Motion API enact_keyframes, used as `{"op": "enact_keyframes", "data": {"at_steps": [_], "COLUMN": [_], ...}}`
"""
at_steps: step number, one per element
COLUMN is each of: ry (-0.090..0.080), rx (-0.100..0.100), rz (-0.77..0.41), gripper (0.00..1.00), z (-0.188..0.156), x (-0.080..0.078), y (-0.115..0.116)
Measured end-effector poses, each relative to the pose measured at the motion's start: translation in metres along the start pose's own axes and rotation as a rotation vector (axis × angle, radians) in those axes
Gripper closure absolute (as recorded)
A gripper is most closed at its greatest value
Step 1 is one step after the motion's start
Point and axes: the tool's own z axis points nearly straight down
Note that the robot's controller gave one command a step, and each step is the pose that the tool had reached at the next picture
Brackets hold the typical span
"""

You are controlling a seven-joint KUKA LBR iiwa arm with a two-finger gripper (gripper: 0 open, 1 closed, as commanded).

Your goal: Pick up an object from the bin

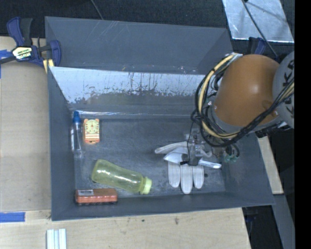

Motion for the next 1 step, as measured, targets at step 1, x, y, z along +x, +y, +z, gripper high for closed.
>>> {"op": "enact_keyframes", "data": {"at_steps": [1], "ry": [0.001], "rx": [0.000], "rz": [0.000], "gripper": [1.00], "z": [0.0002], "x": [0.0002], "y": [0.0001]}}
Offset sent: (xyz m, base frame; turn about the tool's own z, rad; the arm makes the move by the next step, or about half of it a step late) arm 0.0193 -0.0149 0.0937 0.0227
